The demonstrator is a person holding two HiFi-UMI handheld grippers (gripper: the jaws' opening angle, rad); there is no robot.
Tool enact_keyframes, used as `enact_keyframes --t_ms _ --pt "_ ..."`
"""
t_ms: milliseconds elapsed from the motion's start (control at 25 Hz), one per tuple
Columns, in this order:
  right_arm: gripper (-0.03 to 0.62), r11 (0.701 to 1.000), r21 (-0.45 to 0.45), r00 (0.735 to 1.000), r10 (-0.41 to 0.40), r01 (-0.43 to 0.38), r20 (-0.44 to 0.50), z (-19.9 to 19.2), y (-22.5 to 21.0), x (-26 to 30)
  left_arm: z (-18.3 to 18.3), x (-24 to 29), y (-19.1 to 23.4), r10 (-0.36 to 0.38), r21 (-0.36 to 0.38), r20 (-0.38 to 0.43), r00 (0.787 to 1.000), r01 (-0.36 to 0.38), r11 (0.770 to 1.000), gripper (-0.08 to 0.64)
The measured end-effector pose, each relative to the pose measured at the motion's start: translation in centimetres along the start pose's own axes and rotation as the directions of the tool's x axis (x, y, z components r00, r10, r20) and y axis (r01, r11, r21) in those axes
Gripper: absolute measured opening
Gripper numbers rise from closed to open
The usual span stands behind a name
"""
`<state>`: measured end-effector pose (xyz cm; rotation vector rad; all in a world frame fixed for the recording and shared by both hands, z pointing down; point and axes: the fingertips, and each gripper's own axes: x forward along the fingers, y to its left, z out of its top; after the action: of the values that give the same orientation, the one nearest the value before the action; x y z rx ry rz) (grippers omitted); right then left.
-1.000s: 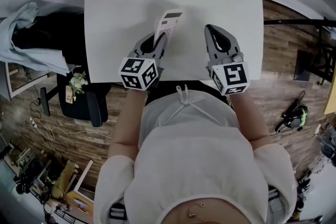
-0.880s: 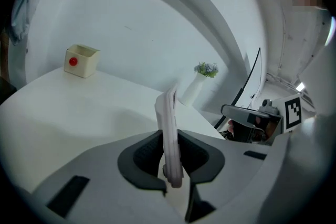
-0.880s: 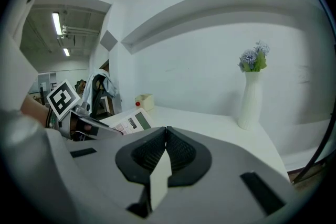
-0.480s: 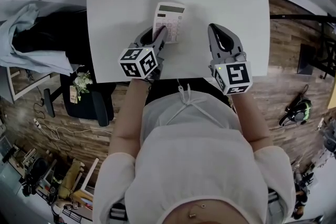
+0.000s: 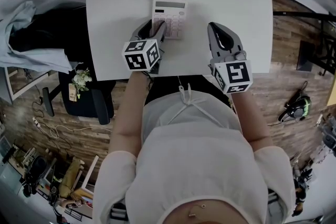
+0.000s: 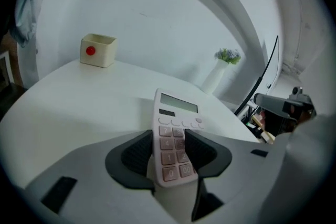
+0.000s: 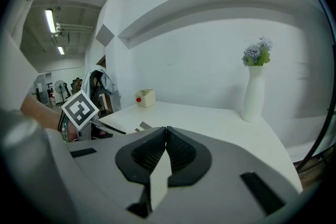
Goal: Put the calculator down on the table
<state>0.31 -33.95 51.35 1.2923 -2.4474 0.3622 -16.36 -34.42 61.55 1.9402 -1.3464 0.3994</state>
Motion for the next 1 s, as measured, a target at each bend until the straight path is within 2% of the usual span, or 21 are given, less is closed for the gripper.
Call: enact_keyframes --t_ms 120,240,360,480,640,720,840,1000 --pt "0.006 1.000 0.000 1.000 -0.003 0.003 -0.001 0.1 0.4 -0.2 -0.3 0.2 0.1 0.030 0.037 -0.031 0.999 -0.029 0.999 0.203" --pt "0.006 1.000 0.002 1.000 -0.012 0.012 -0.002 0.2 0.6 -0.3 -0.4 0.2 0.1 0.024 0.032 -0.045 0.999 -0.023 0.999 0.207" --pt "0.006 1.000 0.008 1.000 -0.027 0.027 0.001 0.4 0.7 -0.5 -0.6 0.1 0.1 0.013 0.046 -0.061 0.998 -0.011 0.999 0.256" --pt "0.006 0.999 0.009 0.999 -0.039 0.039 0.009 0.7 1.0 -0.9 -0.4 -0.7 0.1 0.012 0.072 -0.057 0.998 -0.008 0.997 0.284" --pt "0.006 0.999 0.009 0.998 -0.052 0.051 0.029 1.7 1.6 -1.4 1.2 -2.5 -0.4 -0.003 0.130 -0.034 0.999 0.008 0.992 0.282" --pt "0.006 0.998 0.015 0.997 -0.055 0.054 0.046 2.5 1.8 -1.8 2.6 -3.9 -1.1 -0.011 0.193 -0.012 1.000 0.014 0.981 0.251" --pt "0.006 0.998 0.009 0.995 -0.064 0.063 0.072 4.0 2.2 -2.4 5.8 -6.7 -2.9 -0.041 0.292 0.061 0.997 0.021 0.956 0.231" --pt "0.006 0.996 -0.025 0.991 -0.082 0.085 0.110 5.9 2.6 -3.1 10.3 -10.5 -5.2 -0.091 0.367 0.182 0.979 0.018 0.930 0.173"
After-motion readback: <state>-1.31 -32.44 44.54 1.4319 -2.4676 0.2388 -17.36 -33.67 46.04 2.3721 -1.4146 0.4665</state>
